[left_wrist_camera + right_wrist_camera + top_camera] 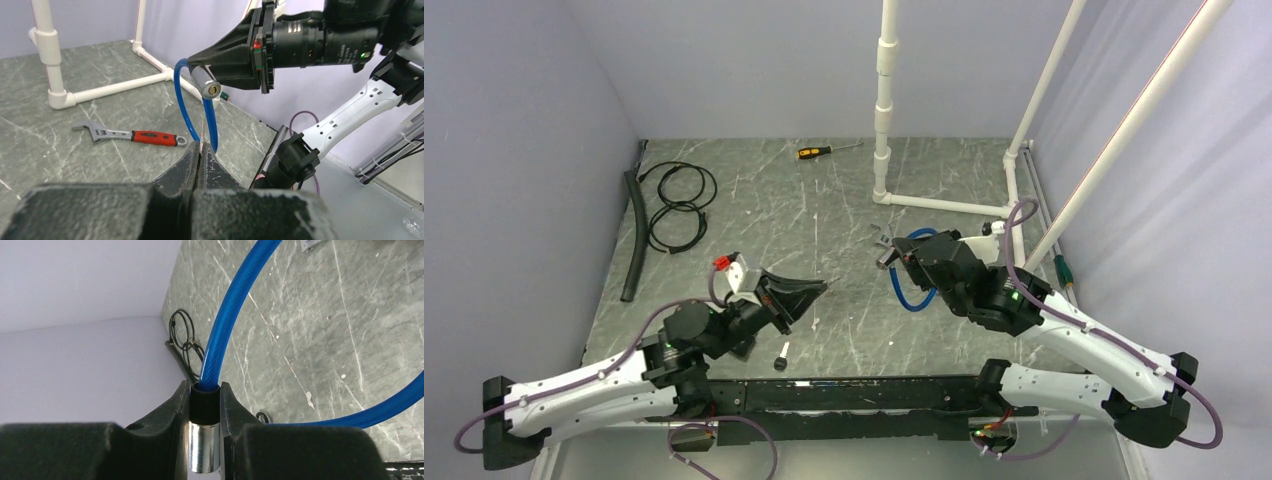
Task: Unlock with the key
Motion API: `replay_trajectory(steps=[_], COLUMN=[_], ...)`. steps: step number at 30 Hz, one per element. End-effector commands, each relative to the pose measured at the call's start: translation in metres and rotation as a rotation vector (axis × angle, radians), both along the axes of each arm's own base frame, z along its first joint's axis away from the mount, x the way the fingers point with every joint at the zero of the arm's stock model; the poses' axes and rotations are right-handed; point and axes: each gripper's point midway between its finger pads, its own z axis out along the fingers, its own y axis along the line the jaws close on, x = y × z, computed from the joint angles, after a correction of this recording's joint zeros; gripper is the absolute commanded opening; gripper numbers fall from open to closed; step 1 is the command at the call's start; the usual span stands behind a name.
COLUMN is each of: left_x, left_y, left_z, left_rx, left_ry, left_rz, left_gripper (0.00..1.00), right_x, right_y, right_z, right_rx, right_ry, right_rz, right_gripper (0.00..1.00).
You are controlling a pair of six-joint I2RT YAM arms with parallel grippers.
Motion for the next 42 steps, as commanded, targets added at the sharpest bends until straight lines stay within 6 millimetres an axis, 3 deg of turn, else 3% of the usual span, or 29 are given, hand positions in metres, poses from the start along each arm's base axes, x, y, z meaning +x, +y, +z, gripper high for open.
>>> replay_trajectory(steps=[1, 6, 11, 15, 24, 33, 42], left_x=[-0.002, 0.004, 0.002, 0.001, 0.004, 0.009, 0.007], left_y=[-0.013, -0.028, -0.043, -0.052, -0.068, -0.057, -0.061], left_z=[0.024, 0.011, 0.002, -0.002, 0.001, -0.002, -0.011], left_rx=[-0.129, -0.112, -0.123, -0.147, -0.124, -0.136, -0.130], left_ry=[-0.043, -0.032, -0.002, 0.005, 0.009, 0.071, 0.095], left_rz=[-0.035, -0.040, -0.084, -0.110, -0.129, -0.081, -0.097], left_gripper=[0.00, 0.00, 0.00, 0.00, 0.00, 0.00, 0.00], right_x=[-0.001, -0.002, -0.003, -0.006, -0.004, 0.002, 0.003], right_y=[-0.006, -0.016, -0.040, -0.044, -0.031, -0.013, 0.003], right_z=[0.006, 0.005, 0.003, -0.001, -0.007, -0.016, -0.017], right_rx=[0.071, 0.023, -0.011, 0.000, -0.021, -0.029, -0.017], right_ry=[0.010, 0.004, -0.006, 0.005, 0.032, 0.031, 0.029], right_rz=[-0.048, -0.063, -0.119, -0.124, -0.089, -0.049, 0.002], right_gripper=[0.00, 0.00, 0.00, 0.00, 0.00, 0.00, 0.00])
